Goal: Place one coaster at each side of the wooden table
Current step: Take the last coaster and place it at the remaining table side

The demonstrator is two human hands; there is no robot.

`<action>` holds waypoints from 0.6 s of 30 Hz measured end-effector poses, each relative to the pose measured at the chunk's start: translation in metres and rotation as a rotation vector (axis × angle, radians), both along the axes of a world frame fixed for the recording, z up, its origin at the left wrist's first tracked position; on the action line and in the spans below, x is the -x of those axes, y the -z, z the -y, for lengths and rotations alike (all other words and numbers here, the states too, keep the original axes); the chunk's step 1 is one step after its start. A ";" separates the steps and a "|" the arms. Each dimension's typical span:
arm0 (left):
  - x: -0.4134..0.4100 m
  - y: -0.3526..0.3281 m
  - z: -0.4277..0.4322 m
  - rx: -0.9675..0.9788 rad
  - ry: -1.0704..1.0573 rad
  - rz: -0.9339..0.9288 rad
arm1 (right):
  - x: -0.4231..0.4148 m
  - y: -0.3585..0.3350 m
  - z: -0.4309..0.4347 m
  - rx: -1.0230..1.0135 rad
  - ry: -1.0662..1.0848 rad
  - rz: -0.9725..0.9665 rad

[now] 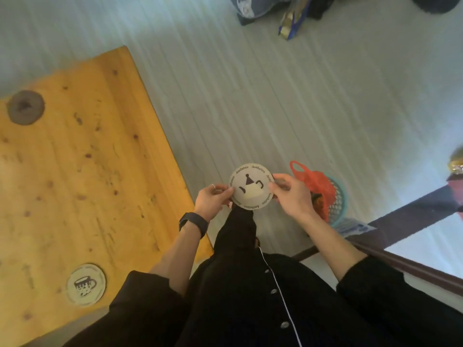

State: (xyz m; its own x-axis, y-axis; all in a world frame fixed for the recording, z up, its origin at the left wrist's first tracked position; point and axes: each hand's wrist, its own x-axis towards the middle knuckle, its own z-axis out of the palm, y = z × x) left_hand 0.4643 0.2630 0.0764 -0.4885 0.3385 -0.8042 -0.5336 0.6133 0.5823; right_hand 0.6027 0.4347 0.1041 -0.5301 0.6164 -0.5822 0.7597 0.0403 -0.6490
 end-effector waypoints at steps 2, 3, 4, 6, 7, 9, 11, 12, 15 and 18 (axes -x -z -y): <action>0.017 0.000 -0.006 -0.009 -0.075 0.023 | 0.032 -0.004 -0.015 0.016 -0.058 0.001; 0.025 0.003 -0.006 -0.010 -0.110 0.031 | 0.047 -0.006 -0.021 0.024 -0.091 0.011; 0.032 0.004 -0.007 -0.013 -0.149 0.026 | 0.062 -0.006 -0.027 0.035 -0.126 0.015; 0.049 -0.001 -0.011 -0.024 -0.233 0.015 | 0.093 -0.005 -0.039 0.053 -0.187 0.014; 0.057 -0.003 -0.012 -0.025 -0.265 0.017 | 0.109 -0.005 -0.046 0.066 -0.212 0.017; 0.071 -0.005 -0.012 -0.022 -0.347 0.027 | 0.142 -0.007 -0.052 0.066 -0.279 0.025; 0.085 -0.008 -0.010 -0.022 -0.450 0.014 | 0.175 -0.012 -0.053 0.081 -0.364 0.027; 0.092 -0.010 -0.008 -0.018 -0.506 0.012 | 0.191 -0.013 -0.053 0.087 -0.413 0.027; 0.109 -0.009 -0.001 0.017 -0.655 0.017 | 0.244 -0.013 -0.051 0.084 -0.603 0.035; 0.123 -0.007 0.002 0.088 -0.831 0.010 | 0.299 -0.008 -0.047 0.106 -0.795 0.046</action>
